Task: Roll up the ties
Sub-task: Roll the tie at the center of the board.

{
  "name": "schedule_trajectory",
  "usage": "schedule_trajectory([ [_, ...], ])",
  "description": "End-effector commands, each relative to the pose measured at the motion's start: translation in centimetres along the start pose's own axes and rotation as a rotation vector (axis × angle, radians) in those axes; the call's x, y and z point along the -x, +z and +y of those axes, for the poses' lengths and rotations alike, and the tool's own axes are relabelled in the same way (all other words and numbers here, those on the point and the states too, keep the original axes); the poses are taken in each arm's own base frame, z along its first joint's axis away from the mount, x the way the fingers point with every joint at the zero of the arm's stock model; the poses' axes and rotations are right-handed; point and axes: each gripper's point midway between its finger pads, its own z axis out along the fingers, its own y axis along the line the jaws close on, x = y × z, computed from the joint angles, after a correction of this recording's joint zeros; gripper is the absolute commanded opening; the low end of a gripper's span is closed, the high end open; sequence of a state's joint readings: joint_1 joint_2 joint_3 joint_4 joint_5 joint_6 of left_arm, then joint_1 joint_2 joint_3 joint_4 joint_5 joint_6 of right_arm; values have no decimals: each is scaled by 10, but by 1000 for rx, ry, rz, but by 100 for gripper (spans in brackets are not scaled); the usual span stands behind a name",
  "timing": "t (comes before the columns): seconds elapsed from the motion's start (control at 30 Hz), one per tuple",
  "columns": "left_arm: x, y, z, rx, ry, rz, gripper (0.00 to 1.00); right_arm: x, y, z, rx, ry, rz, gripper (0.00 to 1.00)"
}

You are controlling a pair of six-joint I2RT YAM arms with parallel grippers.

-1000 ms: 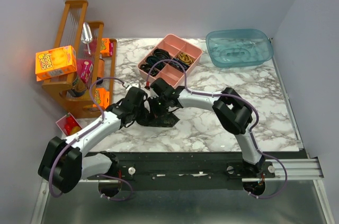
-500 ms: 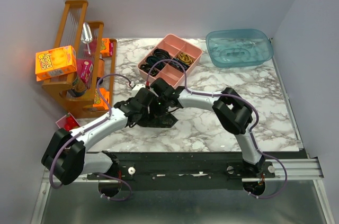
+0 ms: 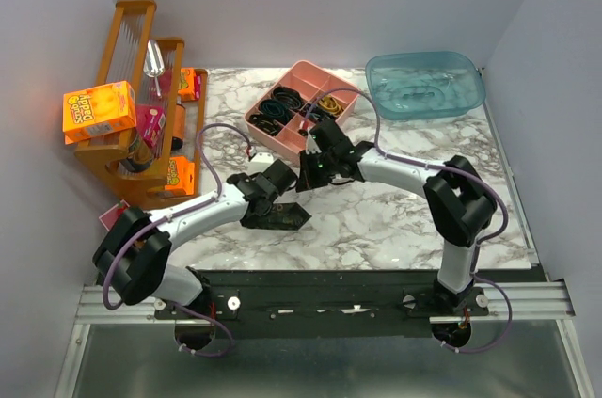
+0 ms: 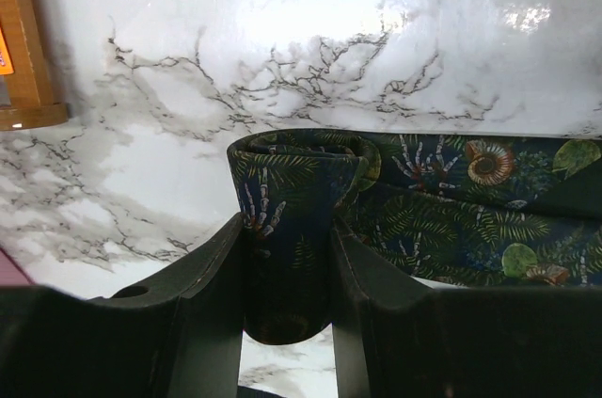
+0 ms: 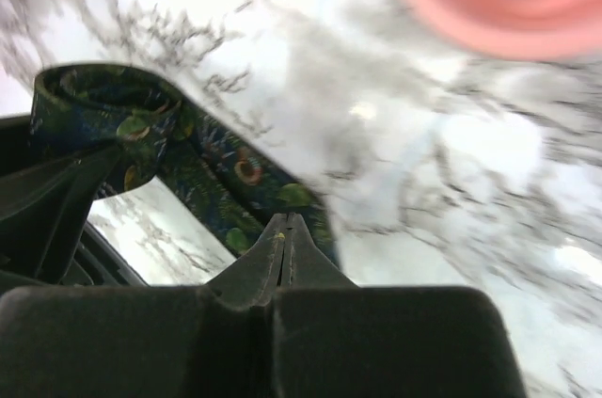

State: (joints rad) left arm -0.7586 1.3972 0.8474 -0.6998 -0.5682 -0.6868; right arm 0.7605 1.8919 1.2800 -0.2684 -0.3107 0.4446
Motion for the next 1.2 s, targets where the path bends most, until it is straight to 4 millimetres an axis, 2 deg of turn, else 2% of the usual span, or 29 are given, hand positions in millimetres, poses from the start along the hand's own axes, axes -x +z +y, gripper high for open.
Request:
schedule_trajectory([
  [0.0, -6, -3, 11, 114, 35, 0, 38, 10, -17, -23, -48, 17, -62, 2],
  [0.17, -6, -7, 12, 187, 89, -20, 38, 9, -20, -41, -74, 43, -64, 2],
  [0.33, -14, -11, 10, 295, 197, -15, 38, 5, -18, -46, -80, 54, -56, 2],
  [0.37, -11, -12, 7, 306, 195, -29, 38, 6, -19, -47, -81, 54, -59, 2],
  [0.5, -22, -9, -8, 323, 259, -15, 38, 2, -16, -50, -88, 58, -49, 2],
  [0.67, -30, -8, -32, 261, 280, -14, 42, 0, -15, -54, -92, 62, -44, 2],
  [0.77, -35, -9, -40, 220, 281, -6, 50, 0, -15, -55, -93, 63, -42, 2],
  [0.8, -34, -10, -42, 207, 277, -6, 61, 0, -15, -55, -95, 63, -43, 2],
  [0.9, -32, -13, -47, 169, 259, -21, 83, 0, -15, -54, -91, 60, -44, 2],
  [1.0, -26, -19, -53, 115, 232, -41, 91, 1, -16, -54, -91, 48, -44, 2],
  [1.17, -10, -33, -67, -9, 163, -96, 95, 5, -21, -45, -60, 32, -52, 2],
])
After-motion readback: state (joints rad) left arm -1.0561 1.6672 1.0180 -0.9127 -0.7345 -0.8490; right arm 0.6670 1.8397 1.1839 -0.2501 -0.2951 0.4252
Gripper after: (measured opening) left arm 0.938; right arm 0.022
